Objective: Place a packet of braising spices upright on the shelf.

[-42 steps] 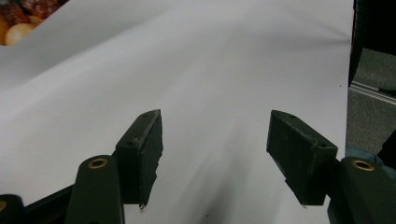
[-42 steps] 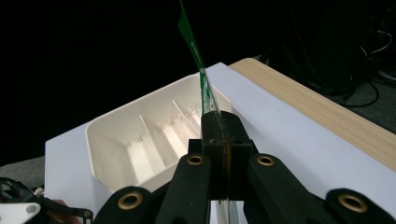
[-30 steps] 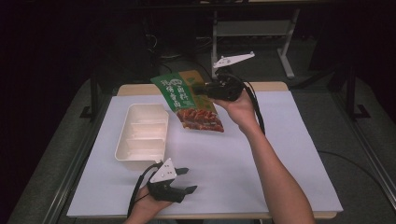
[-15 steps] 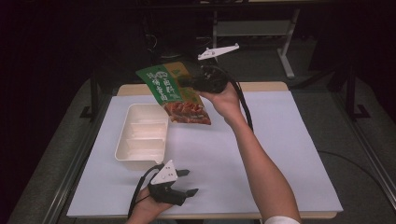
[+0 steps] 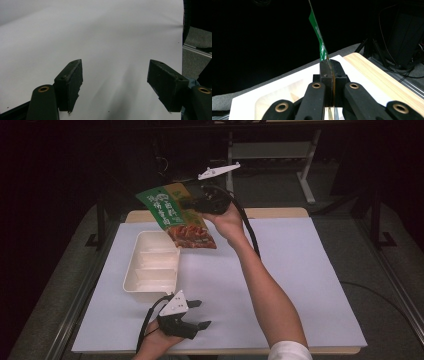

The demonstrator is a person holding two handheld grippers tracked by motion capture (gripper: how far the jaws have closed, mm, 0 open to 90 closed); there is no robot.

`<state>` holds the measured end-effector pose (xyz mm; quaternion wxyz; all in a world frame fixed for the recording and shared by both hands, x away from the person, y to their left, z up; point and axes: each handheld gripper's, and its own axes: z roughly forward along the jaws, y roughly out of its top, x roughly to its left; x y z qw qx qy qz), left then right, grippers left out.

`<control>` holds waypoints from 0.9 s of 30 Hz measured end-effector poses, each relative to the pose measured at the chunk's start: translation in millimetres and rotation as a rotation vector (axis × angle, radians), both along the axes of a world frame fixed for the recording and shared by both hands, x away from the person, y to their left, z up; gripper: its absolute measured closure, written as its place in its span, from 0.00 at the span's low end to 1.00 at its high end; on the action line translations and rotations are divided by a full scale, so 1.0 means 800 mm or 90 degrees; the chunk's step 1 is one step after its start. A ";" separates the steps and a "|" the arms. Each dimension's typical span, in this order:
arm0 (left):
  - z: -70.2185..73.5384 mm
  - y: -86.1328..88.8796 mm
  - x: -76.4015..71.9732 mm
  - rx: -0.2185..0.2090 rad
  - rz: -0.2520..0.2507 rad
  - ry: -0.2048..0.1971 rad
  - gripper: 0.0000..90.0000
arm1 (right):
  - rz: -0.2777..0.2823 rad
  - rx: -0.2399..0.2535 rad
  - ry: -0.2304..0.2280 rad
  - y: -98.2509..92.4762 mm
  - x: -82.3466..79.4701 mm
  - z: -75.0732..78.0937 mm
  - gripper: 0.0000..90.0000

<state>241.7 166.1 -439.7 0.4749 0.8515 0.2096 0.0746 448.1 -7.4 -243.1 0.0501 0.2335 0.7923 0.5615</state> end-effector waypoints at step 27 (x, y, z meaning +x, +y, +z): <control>0.000 0.002 0.001 0.010 0.008 -0.010 0.30 | 0.008 0.043 0.006 0.106 0.051 -0.060 0.99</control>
